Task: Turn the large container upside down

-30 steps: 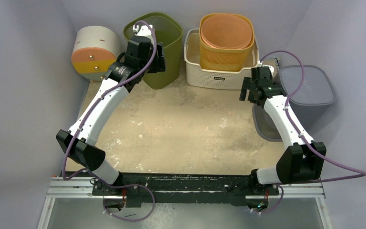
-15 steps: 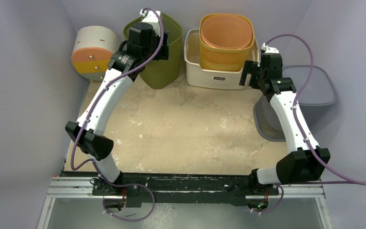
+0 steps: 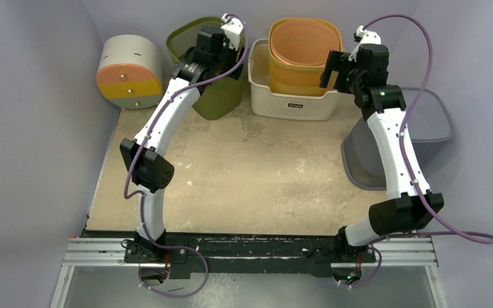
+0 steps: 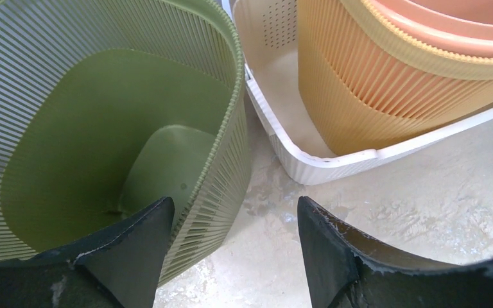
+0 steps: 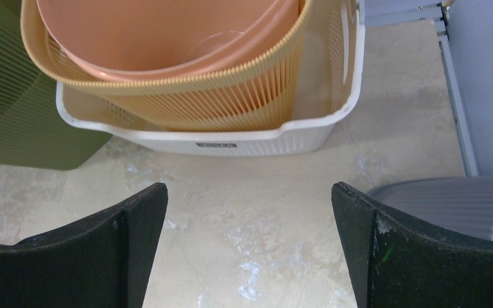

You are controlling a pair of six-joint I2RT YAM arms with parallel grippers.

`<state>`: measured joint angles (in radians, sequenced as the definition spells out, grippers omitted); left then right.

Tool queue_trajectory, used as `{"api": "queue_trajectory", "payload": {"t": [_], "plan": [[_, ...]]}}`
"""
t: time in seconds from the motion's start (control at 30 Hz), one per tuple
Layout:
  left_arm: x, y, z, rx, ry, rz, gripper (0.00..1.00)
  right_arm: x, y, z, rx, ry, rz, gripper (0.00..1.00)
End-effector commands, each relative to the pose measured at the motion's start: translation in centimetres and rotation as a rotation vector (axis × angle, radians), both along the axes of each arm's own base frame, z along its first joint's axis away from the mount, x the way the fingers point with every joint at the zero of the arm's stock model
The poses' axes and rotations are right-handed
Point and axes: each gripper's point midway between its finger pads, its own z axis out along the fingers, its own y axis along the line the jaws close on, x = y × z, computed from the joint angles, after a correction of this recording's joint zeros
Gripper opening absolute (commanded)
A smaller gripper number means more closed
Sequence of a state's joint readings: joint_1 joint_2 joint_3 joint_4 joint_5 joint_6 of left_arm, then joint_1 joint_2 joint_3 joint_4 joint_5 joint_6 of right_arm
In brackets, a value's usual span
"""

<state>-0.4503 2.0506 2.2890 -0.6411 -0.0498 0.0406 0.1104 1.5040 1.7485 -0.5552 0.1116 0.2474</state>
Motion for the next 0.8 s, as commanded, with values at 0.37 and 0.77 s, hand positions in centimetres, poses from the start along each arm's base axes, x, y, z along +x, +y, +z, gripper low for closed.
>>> {"api": "queue_trajectory", "payload": {"t": [0.37, 0.77], "plan": [[1.8, 3.2, 0.4, 0.071, -0.065, 0.03, 0.68, -0.1, 0.0, 0.2, -0.005, -0.007, 0.006, 1.0], [0.5, 3.9, -1.9, 0.061, 0.023, -0.002, 0.44, -0.5, -0.4, -0.9, -0.016, 0.009, -0.015, 1.0]]}}
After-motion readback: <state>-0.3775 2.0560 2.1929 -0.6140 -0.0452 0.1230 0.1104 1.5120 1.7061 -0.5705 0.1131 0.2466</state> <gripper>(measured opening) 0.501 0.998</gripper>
